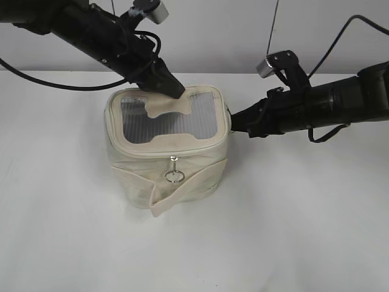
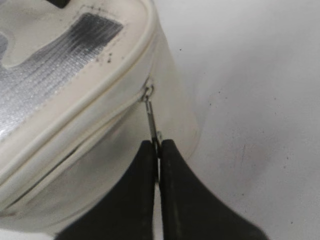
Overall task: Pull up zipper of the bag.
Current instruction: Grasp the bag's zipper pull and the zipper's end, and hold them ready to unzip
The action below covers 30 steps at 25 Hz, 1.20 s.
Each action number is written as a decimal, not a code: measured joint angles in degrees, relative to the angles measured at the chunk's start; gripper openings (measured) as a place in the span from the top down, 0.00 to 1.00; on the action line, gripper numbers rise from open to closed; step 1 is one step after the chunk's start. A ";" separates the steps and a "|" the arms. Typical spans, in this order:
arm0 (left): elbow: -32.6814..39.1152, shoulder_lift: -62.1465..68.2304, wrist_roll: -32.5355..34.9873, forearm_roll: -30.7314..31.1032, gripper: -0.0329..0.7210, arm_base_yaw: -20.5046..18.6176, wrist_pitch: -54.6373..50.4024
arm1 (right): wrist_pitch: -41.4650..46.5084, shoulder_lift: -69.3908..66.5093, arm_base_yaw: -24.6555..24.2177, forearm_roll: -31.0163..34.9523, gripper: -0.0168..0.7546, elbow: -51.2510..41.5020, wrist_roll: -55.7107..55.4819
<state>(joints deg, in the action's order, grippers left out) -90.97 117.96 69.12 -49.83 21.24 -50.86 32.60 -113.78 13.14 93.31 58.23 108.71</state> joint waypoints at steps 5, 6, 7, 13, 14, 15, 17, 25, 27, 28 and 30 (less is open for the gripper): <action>0.00 0.00 -3.58 0.00 0.90 0.15 1.02 | 0.50 4.96 -0.62 0.00 0.97 -6.57 -1.24; 0.00 0.00 -4.44 0.00 0.90 0.23 1.28 | 0.89 5.82 -0.62 0.23 0.97 -7.96 -1.94; 0.00 0.00 -5.11 0.00 0.90 0.23 1.40 | 1.44 6.89 -0.62 0.36 0.97 -9.14 -2.49; 0.11 0.00 -8.52 -0.64 0.90 0.50 3.03 | 5.53 13.53 -0.36 -3.99 0.97 -16.89 -11.01; 0.11 0.00 -8.63 -0.92 0.90 0.50 3.03 | 5.54 14.53 0.27 -4.73 0.97 -17.58 -12.53; 0.13 0.00 -8.68 -1.24 0.90 0.55 2.97 | 5.49 15.41 1.09 -5.13 0.97 -18.23 -14.11; 0.18 0.00 -8.68 -1.62 0.90 0.55 3.02 | 5.00 16.49 4.25 -5.36 0.97 -18.73 -16.89; 0.35 0.00 -8.71 -1.43 0.90 1.50 4.45 | -4.05 14.27 20.66 -1.12 0.97 -12.98 -20.69; 0.35 0.00 -9.48 -1.22 0.90 1.79 5.06 | -4.60 12.95 22.38 -1.18 0.97 -10.85 -22.02; 0.35 0.00 -10.02 -1.09 0.90 1.85 5.38 | -4.83 12.18 23.01 -1.18 0.97 -10.06 -22.66; 0.35 0.00 -10.41 -0.98 0.90 2.05 5.78 | -4.96 10.68 23.95 -1.18 0.97 -8.35 -23.31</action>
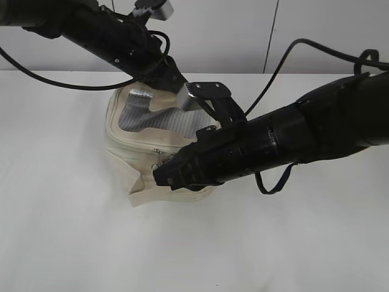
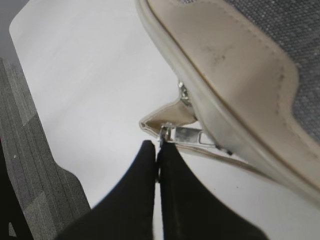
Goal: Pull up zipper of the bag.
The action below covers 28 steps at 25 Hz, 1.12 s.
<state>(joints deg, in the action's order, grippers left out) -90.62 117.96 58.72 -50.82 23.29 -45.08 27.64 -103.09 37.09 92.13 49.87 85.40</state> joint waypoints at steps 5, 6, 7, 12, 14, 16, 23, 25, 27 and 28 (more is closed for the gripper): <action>0.09 0.00 -0.06 0.06 0.90 0.07 0.54 | -0.34 -2.59 1.65 -0.32 0.97 3.15 -0.20; 0.09 0.00 -0.06 0.06 0.90 0.07 0.55 | -0.54 -2.79 1.80 -0.36 0.97 3.46 -0.22; 0.09 0.00 -0.06 0.06 0.90 0.07 0.66 | -0.86 -2.79 1.88 -0.50 0.97 3.53 -0.65; 0.04 -0.08 -0.73 0.27 0.83 0.09 1.58 | 0.13 -2.12 0.01 -12.73 0.84 3.46 -15.34; -0.17 -0.78 -2.84 0.29 0.69 -0.25 2.07 | 3.07 -0.87 -1.95 -22.18 0.64 3.18 -24.66; -0.22 -2.10 -6.53 1.76 0.61 -0.68 2.38 | 6.00 1.62 -4.26 -31.16 0.49 3.18 -33.16; 4.51 -14.00 -18.56 9.59 0.66 -3.77 2.92 | 12.88 15.38 -8.58 -60.25 0.38 3.18 -61.54; 10.35 -21.01 -20.16 10.15 0.66 -4.57 3.78 | 14.45 20.56 -8.58 -65.43 0.38 2.54 -65.97; 17.55 -29.24 -22.53 12.55 0.66 -4.85 5.73 | 15.09 27.24 -8.58 -68.64 0.38 0.32 -68.68; 21.51 -34.29 -24.57 14.23 0.66 -4.85 6.38 | 15.24 30.25 -8.58 -70.32 0.38 -1.51 -70.00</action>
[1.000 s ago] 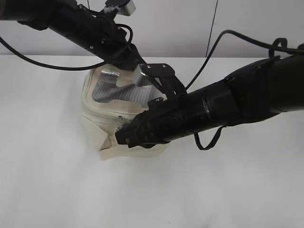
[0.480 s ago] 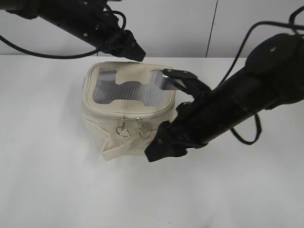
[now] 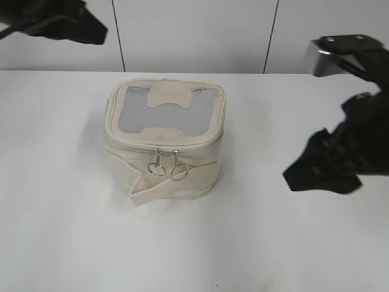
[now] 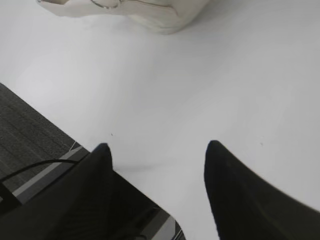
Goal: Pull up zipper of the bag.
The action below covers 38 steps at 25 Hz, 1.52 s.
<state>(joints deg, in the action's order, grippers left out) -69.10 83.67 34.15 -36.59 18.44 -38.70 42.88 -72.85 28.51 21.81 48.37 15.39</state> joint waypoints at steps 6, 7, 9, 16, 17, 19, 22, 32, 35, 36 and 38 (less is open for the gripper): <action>19.14 -34.26 -17.36 17.89 0.66 0.00 -3.48 | 6.45 23.32 0.00 -9.38 0.38 -11.94 -6.02; 21.32 -41.59 -20.14 20.87 0.67 0.00 -4.88 | 7.58 27.39 0.00 -10.66 0.38 -13.77 -6.47; 25.81 -51.76 -23.94 25.22 0.67 0.00 -9.68 | 9.45 35.74 0.00 -12.61 0.38 -16.51 -7.42; 34.24 -78.17 -29.13 32.93 0.67 -0.44 -28.67 | 17.66 55.99 0.00 -18.23 0.38 -17.96 -9.88; 34.81 -80.72 -29.21 33.26 0.67 -0.50 -29.50 | 18.97 57.56 0.00 -18.53 0.38 -18.00 -10.05; 35.64 -83.62 -29.26 33.52 0.67 -0.50 -29.62 | 20.18 61.21 0.00 -18.74 0.38 -18.00 -10.46; 36.29 -84.07 -29.33 33.58 0.67 -0.50 -27.13 | 20.62 66.48 0.00 -19.31 0.38 -18.00 -11.65; 38.22 -84.07 -29.46 31.59 0.67 -0.76 -21.78 | 17.51 73.28 0.00 -23.16 0.44 -19.86 -16.46; 38.22 -84.07 -29.46 31.53 0.67 -0.76 -21.78 | 17.40 73.28 0.00 -23.16 0.44 -19.86 -16.64; 38.22 -84.07 -29.46 31.53 0.67 -0.76 -21.78 | 17.40 73.28 0.00 -23.16 0.44 -19.86 -16.74; 38.22 -84.07 -29.46 31.53 0.67 -0.76 -21.78 | 17.36 73.28 0.00 -23.16 0.44 -19.86 -16.75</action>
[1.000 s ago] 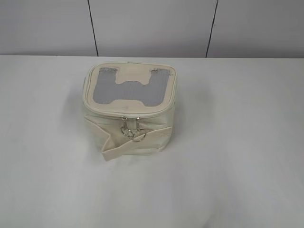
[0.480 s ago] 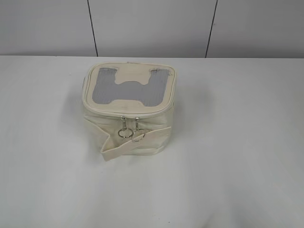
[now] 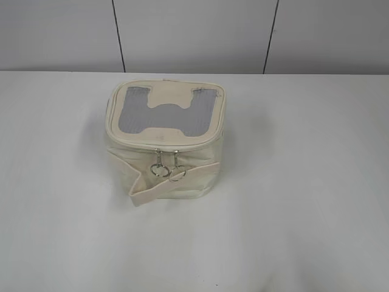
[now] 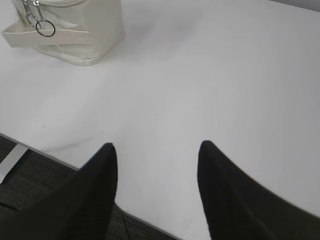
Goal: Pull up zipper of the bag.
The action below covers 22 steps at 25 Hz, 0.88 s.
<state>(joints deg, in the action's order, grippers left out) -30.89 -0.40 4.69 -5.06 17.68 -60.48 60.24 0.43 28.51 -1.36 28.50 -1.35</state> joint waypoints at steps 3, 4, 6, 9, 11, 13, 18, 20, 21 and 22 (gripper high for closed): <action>0.00 0.00 0.00 0.00 0.67 0.00 0.00 | 0.00 0.00 0.00 -0.05 0.44 0.00 0.00; 0.00 0.00 0.00 0.00 0.67 0.00 0.00 | -0.06 0.00 0.00 -0.05 0.44 0.00 0.00; 0.00 0.00 0.00 0.00 0.67 -0.53 0.00 | -0.06 0.00 -0.92 -0.05 0.44 0.00 0.00; 0.00 0.00 0.00 -0.09 0.67 -5.19 0.01 | -0.11 0.00 -7.96 0.01 0.44 0.00 0.00; 0.06 0.00 0.00 -0.09 0.67 -9.93 0.05 | -0.10 0.00 -14.80 0.01 0.44 0.00 0.00; 0.11 0.00 0.00 -0.09 0.67 -13.21 0.05 | -0.12 0.00 -19.38 0.01 0.44 0.00 -0.04; 0.11 0.00 0.00 -0.09 0.67 -14.32 0.05 | -0.23 0.00 -22.00 0.01 0.44 0.00 -0.04; 0.11 0.00 0.00 -0.09 0.67 -14.20 0.05 | -0.23 0.00 -22.00 0.01 0.44 0.00 -0.04; 0.17 0.00 0.00 -0.09 0.67 -14.20 0.05 | -0.23 0.00 -22.00 0.01 0.44 0.00 -0.04; 0.17 0.00 0.00 -0.09 0.67 -14.20 0.05 | -0.23 0.00 -22.00 0.01 0.44 0.00 -0.04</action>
<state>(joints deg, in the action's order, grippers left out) -30.72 -0.40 4.69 -5.15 3.48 -60.43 60.01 0.43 6.51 -1.35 28.50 -1.39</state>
